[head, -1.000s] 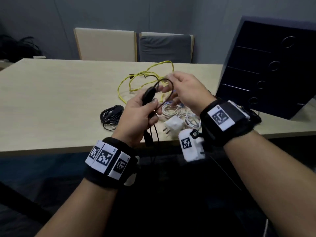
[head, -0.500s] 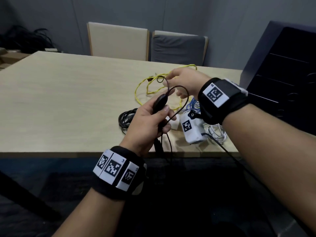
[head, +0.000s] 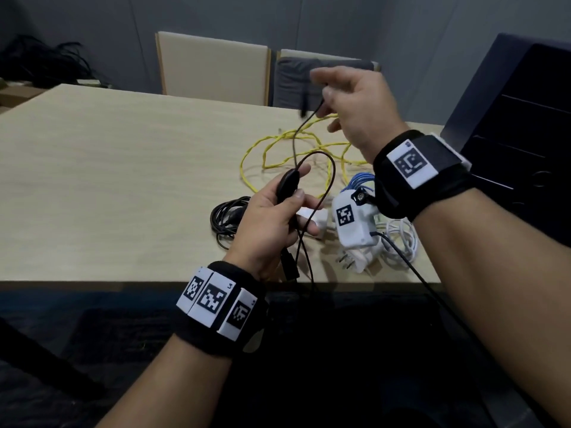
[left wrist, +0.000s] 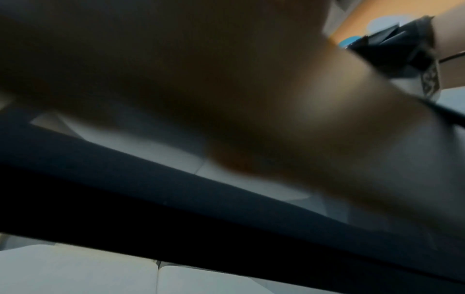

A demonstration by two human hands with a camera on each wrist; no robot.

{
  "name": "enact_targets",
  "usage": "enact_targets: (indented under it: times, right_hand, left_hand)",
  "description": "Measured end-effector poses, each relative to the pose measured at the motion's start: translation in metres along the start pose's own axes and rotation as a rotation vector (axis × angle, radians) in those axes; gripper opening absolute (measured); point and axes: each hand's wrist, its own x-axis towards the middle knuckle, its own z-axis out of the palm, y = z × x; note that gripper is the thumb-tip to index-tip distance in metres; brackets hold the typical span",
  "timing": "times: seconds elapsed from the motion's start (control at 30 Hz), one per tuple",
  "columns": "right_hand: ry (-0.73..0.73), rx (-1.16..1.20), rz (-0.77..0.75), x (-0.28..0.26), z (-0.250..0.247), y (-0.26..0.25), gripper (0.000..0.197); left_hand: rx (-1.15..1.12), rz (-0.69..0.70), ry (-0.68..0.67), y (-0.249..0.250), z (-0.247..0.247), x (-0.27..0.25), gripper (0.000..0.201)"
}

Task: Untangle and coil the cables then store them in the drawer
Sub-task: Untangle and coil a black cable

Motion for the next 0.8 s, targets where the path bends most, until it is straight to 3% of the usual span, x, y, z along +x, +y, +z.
enact_targets:
  times: [0.17,0.37,0.6,0.8]
  right_hand:
    - [0.004,-0.003,0.013,-0.016,-0.015,0.002,0.025]
    - [0.066,0.003,0.003,-0.056,-0.068,-0.004,0.011]
    - [0.120,-0.191,0.081,-0.126,-0.121,-0.005,0.018]
    - [0.142,-0.203,0.205,-0.206,-0.154,0.010,0.021]
  left_hand:
    - [0.030,-0.006,-0.020,0.002,0.008,-0.003,0.026]
    - [0.104,0.035,-0.070,0.006,0.029,-0.013,0.023]
    - [0.093,0.077,-0.172,0.005,0.081,-0.032,0.022]
    - [0.136,0.080,-0.300,-0.020,0.126,-0.060,0.020]
